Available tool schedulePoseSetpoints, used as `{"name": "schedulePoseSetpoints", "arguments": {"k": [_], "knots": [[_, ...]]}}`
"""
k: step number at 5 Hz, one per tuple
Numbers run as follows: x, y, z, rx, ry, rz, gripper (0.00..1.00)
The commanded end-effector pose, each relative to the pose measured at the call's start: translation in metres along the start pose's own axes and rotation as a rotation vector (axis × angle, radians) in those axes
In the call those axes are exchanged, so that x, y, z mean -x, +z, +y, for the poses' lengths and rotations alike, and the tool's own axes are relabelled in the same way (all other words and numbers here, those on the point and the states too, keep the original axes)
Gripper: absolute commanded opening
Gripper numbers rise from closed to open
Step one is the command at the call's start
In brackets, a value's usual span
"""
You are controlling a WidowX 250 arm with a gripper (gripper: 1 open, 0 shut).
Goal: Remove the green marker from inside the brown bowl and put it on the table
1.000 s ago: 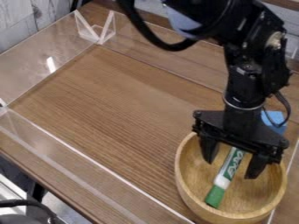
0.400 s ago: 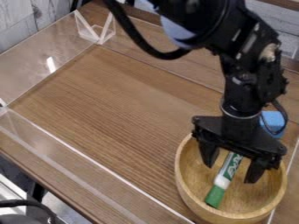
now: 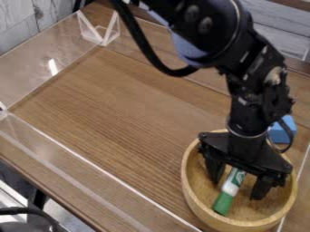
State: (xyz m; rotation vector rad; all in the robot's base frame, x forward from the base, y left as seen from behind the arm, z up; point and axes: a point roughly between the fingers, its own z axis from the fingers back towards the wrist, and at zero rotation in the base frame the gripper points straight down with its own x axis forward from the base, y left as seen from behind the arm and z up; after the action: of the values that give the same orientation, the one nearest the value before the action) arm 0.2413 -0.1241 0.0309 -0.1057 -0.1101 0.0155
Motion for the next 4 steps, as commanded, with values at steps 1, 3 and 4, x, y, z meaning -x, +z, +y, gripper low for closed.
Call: {"name": "schedulePoseSetpoints", "arguments": {"k": [1, 3, 4], "knots": [[-0.006, 0.004, -0.005, 0.022, -0.008, -0.039, 0.00], [-0.010, 0.012, -0.002, 0.003, -0.034, -0.034, 0.00], [-0.012, 0.019, -0.002, -0.008, -0.049, -0.027, 0.00]]}}
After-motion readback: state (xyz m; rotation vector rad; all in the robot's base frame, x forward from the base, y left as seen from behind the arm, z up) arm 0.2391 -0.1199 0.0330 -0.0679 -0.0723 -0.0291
